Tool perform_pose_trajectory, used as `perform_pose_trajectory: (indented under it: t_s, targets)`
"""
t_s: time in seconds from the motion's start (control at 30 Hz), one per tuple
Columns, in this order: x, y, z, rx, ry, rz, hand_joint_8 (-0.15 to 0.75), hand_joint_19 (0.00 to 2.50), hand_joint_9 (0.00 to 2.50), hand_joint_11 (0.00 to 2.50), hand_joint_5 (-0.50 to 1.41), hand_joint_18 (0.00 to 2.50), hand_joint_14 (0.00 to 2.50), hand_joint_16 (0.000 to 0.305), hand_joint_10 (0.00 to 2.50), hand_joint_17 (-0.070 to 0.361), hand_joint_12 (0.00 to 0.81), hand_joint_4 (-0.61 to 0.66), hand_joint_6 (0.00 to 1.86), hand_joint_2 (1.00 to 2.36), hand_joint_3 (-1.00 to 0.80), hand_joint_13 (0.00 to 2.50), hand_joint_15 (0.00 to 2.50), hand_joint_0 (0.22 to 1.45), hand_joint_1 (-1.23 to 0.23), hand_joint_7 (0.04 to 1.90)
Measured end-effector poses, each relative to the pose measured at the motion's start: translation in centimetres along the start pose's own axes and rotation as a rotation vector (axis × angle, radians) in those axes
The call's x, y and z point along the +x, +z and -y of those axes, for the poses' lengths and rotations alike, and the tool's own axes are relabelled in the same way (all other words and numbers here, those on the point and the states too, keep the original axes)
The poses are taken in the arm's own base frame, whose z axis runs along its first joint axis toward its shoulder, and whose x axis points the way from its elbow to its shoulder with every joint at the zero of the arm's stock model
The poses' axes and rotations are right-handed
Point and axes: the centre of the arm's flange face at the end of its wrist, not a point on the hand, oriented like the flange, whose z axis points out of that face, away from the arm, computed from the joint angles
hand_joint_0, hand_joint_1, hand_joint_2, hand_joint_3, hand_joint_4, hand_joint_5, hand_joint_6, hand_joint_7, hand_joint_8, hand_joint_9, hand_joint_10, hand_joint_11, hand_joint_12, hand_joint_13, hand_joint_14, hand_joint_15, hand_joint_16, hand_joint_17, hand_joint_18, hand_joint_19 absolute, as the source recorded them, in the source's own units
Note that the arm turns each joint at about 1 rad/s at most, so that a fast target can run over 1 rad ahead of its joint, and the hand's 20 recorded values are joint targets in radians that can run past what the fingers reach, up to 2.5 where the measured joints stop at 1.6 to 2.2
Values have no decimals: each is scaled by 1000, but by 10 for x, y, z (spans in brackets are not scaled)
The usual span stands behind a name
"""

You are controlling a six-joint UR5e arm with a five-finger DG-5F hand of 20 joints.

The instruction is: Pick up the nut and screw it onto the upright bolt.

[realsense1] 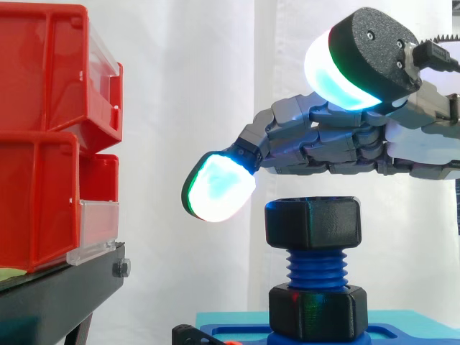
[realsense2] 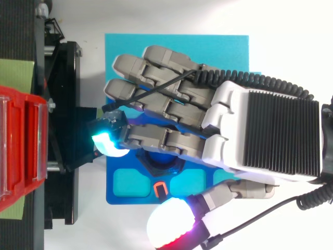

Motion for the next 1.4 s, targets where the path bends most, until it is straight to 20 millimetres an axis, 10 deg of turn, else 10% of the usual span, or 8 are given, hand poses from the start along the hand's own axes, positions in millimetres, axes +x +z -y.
perform_pose_trajectory:
  t_s: [0.77, 1.4]
  targets:
    - [-3, 0, 15, 18, -6, -10, 266, 0, 530, 0, -45, 72, 0, 40, 0, 91, 334, 243, 504, 1000, -500, 283, 0, 479, -72, 1166]
    - [-10, 2, 42, 11, -14, -13, 205, 0, 1054, 0, 78, 422, 0, 32, 0, 71, 270, 52, 503, 1000, -500, 601, 0, 498, -127, 1373]
